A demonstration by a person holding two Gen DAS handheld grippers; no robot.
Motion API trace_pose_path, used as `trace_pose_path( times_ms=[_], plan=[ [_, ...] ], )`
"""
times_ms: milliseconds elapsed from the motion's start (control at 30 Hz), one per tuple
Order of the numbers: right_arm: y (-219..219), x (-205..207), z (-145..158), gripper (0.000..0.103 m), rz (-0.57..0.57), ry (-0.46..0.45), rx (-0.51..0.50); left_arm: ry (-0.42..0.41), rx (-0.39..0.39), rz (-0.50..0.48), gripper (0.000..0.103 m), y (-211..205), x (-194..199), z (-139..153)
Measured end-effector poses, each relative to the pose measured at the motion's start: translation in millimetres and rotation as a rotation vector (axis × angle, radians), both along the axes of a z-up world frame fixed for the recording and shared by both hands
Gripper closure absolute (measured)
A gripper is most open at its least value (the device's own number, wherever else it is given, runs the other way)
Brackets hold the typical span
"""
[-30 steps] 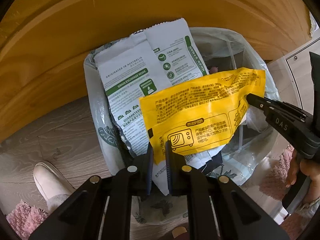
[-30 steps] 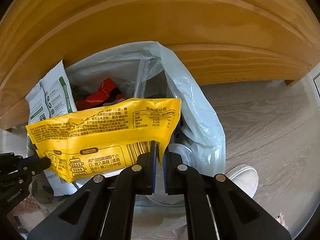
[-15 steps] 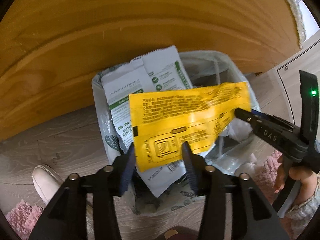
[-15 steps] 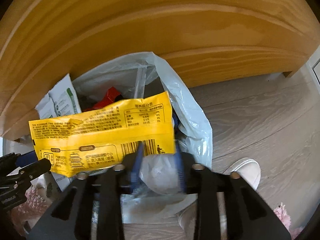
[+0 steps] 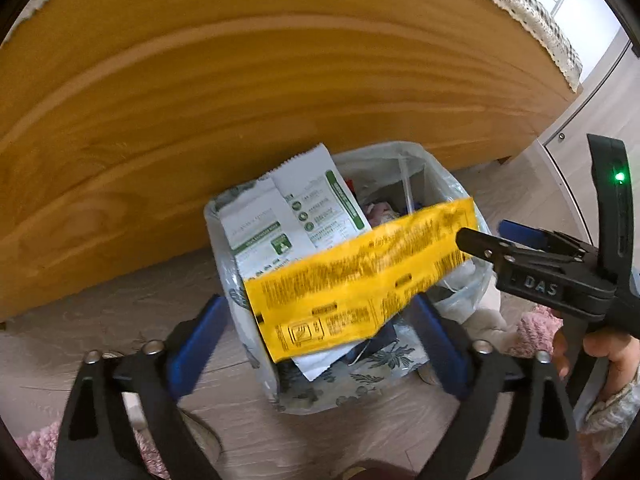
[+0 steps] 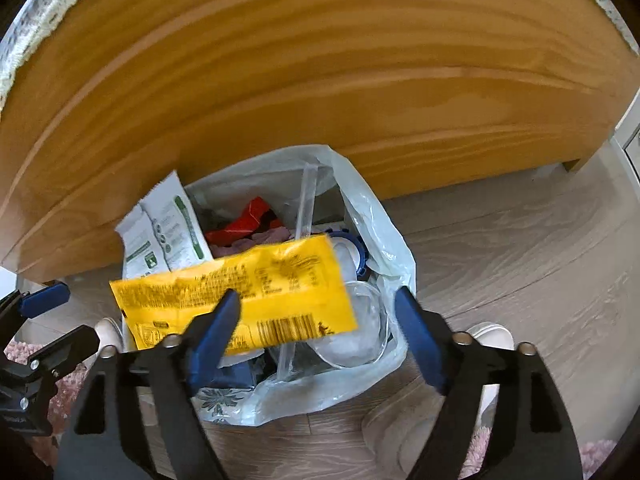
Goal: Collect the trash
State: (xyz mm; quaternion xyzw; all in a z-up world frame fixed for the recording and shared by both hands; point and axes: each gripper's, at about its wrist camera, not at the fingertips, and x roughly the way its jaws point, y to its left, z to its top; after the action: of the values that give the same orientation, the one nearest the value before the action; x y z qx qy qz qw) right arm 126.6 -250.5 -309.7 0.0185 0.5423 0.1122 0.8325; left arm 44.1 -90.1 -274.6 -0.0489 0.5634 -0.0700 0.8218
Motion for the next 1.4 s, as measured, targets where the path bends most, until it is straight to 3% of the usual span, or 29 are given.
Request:
trace_pose_path(
  times_ms=[233, 767, 1100, 1400],
  plan=[
    [1, -9, 9, 0.008, -0.009, -0.007, 0.011, -0.005, -0.007, 0.036, 0.008, 6, -2, 3],
    [-1, -23, 39, 0.008, 0.010, -0.107, 0.009, -0.044, -0.062, 0.110, 0.008, 22, -12, 29],
    [1, -42, 74, 0.008, 0.010, -0.207, 0.056, -0.186, -0.068, 0.109, 0.008, 26, -28, 73],
    [4, -74, 107, 0.008, 0.073, -0.300, 0.060, -0.296, -0.143, 0.069, 0.008, 28, -53, 114]
  ],
)
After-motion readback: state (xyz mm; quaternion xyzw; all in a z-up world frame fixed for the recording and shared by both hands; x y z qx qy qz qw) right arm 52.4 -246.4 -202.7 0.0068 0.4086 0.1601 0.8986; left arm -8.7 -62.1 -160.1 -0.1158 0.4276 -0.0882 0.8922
